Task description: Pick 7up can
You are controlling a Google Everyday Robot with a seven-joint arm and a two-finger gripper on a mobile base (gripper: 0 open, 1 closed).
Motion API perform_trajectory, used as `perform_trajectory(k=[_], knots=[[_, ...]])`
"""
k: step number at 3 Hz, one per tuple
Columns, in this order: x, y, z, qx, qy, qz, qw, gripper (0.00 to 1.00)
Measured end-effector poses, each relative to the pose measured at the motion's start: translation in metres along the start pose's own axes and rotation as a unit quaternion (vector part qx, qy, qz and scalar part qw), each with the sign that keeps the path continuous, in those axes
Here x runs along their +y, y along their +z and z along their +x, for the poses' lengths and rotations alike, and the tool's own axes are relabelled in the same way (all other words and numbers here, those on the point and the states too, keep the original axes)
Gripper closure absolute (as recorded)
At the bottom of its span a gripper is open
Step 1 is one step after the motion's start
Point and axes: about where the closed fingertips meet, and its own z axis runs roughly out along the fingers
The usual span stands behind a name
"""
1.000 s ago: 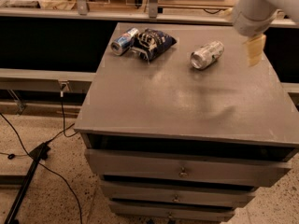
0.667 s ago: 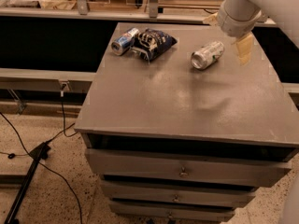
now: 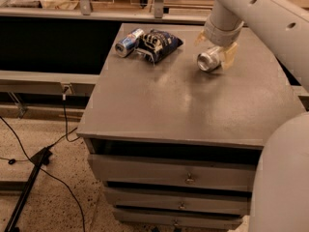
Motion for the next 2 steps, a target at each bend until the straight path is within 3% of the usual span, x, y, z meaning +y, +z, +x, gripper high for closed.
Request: perform_trajectory(k=[1,2], knots=[[-0.003,0.014,-0.009,-0.002,-0.017,-0.008,0.9998,0.49],[-0.002,-0.003,-0.003,-0.015,0.017,0.029,0.9993,0.81]])
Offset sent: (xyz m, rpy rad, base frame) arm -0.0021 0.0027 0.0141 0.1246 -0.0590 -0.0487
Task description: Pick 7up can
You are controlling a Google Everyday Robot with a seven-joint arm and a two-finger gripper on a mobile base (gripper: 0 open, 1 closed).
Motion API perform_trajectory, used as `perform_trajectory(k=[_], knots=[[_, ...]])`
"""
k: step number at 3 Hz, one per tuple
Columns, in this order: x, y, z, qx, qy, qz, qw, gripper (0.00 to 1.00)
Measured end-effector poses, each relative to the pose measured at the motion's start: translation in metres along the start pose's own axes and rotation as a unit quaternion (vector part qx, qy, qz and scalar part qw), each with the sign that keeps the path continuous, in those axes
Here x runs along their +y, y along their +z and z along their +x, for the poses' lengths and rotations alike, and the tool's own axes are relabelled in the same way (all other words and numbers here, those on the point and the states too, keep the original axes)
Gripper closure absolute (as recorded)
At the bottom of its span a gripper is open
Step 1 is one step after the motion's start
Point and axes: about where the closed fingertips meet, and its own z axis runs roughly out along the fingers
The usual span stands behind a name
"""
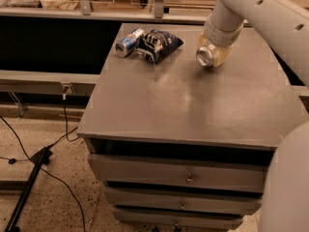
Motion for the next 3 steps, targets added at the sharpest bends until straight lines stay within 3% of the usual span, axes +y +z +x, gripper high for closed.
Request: perform_trajectory(k=[1,2,3], knots=[[0.014,-0.044,0.024,-0.037,0.056,0.063,0.9957,1.0],[0.037,-0.092,0.041,-0.081,0.095,0.119,0.9851,1.0],[0.034,-0.097,0.04,-0.09,0.098,0.13,0.9825,1.0]])
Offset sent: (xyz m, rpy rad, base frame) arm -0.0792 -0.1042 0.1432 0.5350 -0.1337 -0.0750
